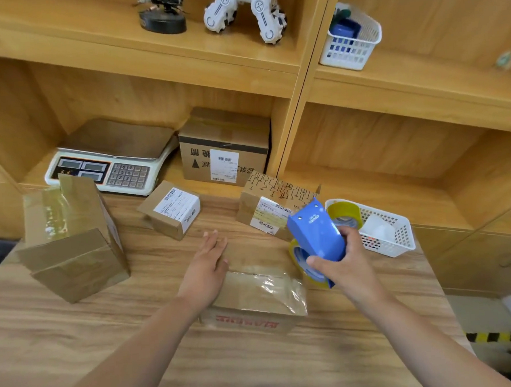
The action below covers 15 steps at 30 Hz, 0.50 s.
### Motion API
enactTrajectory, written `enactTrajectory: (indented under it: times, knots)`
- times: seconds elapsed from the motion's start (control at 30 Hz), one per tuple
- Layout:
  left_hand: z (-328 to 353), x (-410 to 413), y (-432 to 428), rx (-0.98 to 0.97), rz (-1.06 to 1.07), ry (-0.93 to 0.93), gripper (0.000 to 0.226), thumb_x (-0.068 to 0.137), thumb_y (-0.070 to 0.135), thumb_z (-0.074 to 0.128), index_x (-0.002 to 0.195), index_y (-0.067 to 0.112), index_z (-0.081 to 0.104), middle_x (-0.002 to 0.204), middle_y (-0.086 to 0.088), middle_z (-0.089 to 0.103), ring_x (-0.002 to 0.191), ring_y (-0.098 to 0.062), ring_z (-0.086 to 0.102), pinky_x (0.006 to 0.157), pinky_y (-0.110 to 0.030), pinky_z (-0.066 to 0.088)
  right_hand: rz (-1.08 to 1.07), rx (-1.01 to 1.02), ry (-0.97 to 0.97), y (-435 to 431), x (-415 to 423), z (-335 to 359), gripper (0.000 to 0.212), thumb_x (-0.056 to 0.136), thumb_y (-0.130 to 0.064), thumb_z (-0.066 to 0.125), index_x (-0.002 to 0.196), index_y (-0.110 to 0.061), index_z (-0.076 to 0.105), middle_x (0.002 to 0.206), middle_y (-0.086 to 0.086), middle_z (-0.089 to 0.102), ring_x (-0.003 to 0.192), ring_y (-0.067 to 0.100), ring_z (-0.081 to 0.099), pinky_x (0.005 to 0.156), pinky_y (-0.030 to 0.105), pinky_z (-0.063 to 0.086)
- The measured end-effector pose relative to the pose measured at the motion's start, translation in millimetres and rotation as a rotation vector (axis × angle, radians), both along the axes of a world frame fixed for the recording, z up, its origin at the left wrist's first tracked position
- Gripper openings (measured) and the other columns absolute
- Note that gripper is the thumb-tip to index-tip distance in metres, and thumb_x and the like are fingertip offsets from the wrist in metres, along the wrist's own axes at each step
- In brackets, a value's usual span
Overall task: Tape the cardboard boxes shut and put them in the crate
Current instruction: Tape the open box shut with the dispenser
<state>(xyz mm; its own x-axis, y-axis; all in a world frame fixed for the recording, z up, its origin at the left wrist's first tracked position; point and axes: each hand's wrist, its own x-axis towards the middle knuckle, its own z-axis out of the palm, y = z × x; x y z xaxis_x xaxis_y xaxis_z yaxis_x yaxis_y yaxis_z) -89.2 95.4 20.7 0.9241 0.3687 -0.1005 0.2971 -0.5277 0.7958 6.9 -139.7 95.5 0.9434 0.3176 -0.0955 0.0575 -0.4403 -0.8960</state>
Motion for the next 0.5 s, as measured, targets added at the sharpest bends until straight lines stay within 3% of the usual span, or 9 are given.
enactTrajectory:
  times: [0.07, 0.13, 0.2, 0.23, 0.3, 0.37, 0.43, 0.5]
  knots:
    - [7, 0, 2, 0.001, -0.013, 0.006, 0.047, 0.099, 0.015, 0.045, 0.145, 0.014, 0.037, 0.157, 0.002, 0.017, 0.145, -0.009, -0.001, 0.108, -0.014, 0.000, 0.079, -0.043, 0.012, 8, -4, 0, 0.085, 0.046, -0.039, 0.082, 0.119, -0.033, 0.038, 0.112, -0.016, 0.049, 0.096, 0.007, 0.057, 0.061, 0.023, 0.051]
    - [22, -1, 4, 0.001, 0.017, -0.044, 0.043, 0.098, 0.014, 0.046, 0.141, 0.016, 0.044, 0.151, 0.003, 0.033, 0.144, -0.009, 0.011, 0.106, -0.010, 0.005, 0.131, -0.068, -0.030, 13, -9, 1, 0.080, 0.046, -0.036, 0.083, 0.112, -0.040, 0.039, 0.113, -0.018, 0.050, 0.099, 0.002, 0.056, 0.071, 0.022, 0.051]
    - [45, -2, 3, -0.095, 0.037, -0.121, 0.040, 0.097, 0.011, 0.048, 0.136, 0.019, 0.050, 0.137, 0.006, 0.050, 0.123, 0.006, 0.040, 0.097, 0.003, 0.015, 0.162, -0.081, -0.122, 15, -13, 4, 0.072, 0.052, -0.026, 0.087, 0.105, -0.042, 0.042, 0.110, -0.020, 0.051, 0.097, -0.010, 0.051, 0.075, 0.011, 0.045]
    - [57, -3, 2, -0.184, 0.040, -0.156, 0.039, 0.096, 0.010, 0.049, 0.134, 0.021, 0.052, 0.130, 0.010, 0.055, 0.108, 0.017, 0.046, 0.090, 0.007, 0.022, 0.178, -0.092, -0.180, 15, -15, 5, 0.071, 0.054, -0.023, 0.089, 0.104, -0.044, 0.043, 0.110, -0.023, 0.051, 0.098, -0.012, 0.050, 0.079, 0.011, 0.045]
    - [78, -8, -3, -0.361, 0.017, -0.215, 0.041, 0.095, 0.009, 0.051, 0.130, 0.030, 0.051, 0.119, 0.022, 0.057, 0.102, 0.023, 0.050, 0.089, 0.003, 0.033, 0.216, -0.114, -0.305, 13, -17, 7, 0.073, 0.055, -0.030, 0.087, 0.107, -0.053, 0.043, 0.110, -0.029, 0.051, 0.104, -0.007, 0.050, 0.086, 0.020, 0.046]
    - [93, -13, -9, -0.449, -0.018, -0.242, 0.041, 0.094, 0.009, 0.053, 0.122, 0.039, 0.048, 0.114, 0.027, 0.056, 0.106, 0.018, 0.052, 0.094, -0.007, 0.039, 0.260, -0.142, -0.462, 13, -16, 10, 0.072, 0.052, -0.047, 0.079, 0.110, -0.062, 0.038, 0.115, -0.037, 0.045, 0.109, -0.006, 0.047, 0.089, 0.019, 0.041]
    - [104, -16, -16, -0.505, -0.024, -0.250, 0.039, 0.093, 0.009, 0.054, 0.116, 0.040, 0.050, 0.113, 0.024, 0.060, 0.107, 0.013, 0.054, 0.094, -0.012, 0.042, 0.281, -0.182, -0.627, 15, -16, 13, 0.067, 0.055, -0.052, 0.072, 0.114, -0.054, 0.040, 0.115, -0.041, 0.041, 0.109, -0.011, 0.041, 0.089, 0.011, 0.035]
    - [109, -19, -19, -0.560, 0.003, -0.252, 0.038, 0.091, 0.010, 0.057, 0.117, 0.037, 0.053, 0.112, 0.022, 0.062, 0.105, 0.012, 0.056, 0.093, -0.014, 0.043, 0.288, -0.184, -0.761, 16, -16, 15, 0.069, 0.058, -0.051, 0.070, 0.120, -0.033, 0.045, 0.108, -0.031, 0.044, 0.108, -0.013, 0.038, 0.087, 0.016, 0.034]
